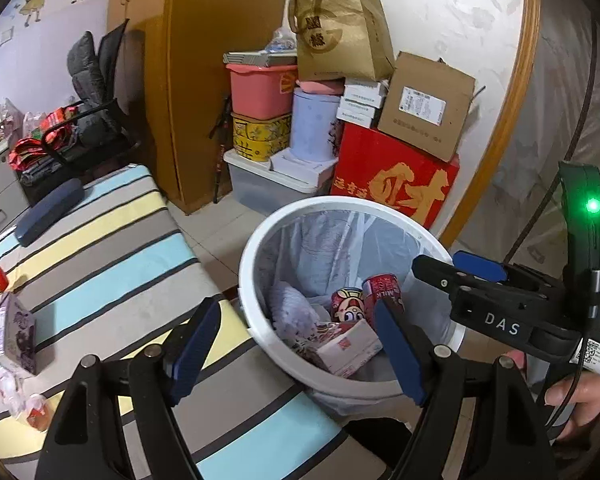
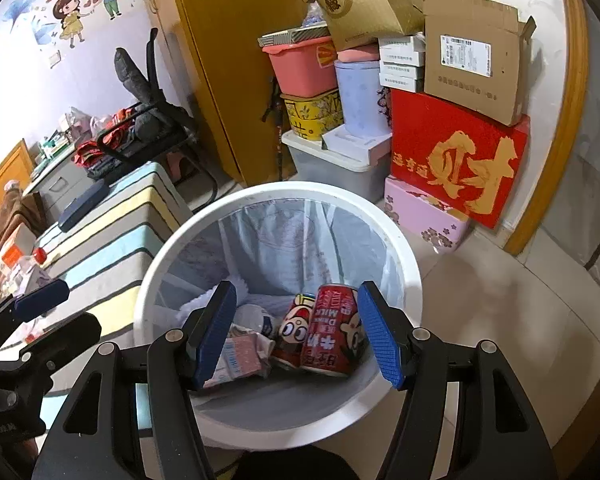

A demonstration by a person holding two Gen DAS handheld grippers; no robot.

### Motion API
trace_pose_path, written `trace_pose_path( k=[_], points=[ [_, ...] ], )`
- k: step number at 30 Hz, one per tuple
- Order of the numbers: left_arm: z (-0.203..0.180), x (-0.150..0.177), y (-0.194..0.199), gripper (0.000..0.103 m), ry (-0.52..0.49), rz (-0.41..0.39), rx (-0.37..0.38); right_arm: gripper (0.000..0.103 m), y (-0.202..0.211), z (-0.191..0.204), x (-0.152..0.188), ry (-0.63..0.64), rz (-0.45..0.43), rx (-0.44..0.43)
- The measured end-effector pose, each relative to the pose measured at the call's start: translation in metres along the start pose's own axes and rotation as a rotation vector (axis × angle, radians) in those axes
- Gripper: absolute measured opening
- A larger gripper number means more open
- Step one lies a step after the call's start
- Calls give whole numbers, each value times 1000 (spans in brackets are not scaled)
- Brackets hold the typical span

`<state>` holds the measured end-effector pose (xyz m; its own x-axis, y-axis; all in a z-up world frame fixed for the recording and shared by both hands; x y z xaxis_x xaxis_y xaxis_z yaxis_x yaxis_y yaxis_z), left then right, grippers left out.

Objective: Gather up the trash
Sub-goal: 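Move both open tools back to the remaining cups and carton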

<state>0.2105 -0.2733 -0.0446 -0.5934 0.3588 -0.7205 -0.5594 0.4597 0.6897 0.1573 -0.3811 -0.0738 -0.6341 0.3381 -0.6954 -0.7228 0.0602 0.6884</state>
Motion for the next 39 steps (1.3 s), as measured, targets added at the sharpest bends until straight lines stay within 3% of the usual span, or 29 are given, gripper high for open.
trace_pose_path(
  k=[23,39],
  points=[
    [78,20,68,80,100,-94,-124,65,18,74,7,85,-50,-110],
    [173,59,110,80,246,-126,-242,65,12,145,32,177,-24,-248]
  ],
)
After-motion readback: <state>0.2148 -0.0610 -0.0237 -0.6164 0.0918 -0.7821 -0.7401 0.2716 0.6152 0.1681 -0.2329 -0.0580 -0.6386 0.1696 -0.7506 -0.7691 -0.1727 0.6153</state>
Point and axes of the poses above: each gripper's, at about its wrist camera, not at the fingertips, and y roughly against the way its jaws point, z to its left, x to its underside, the point moved 9 cm from there along -y, roughly the way its jaws point, and after that the axes turned 4 degrees about -x, right-handed, at the moved point
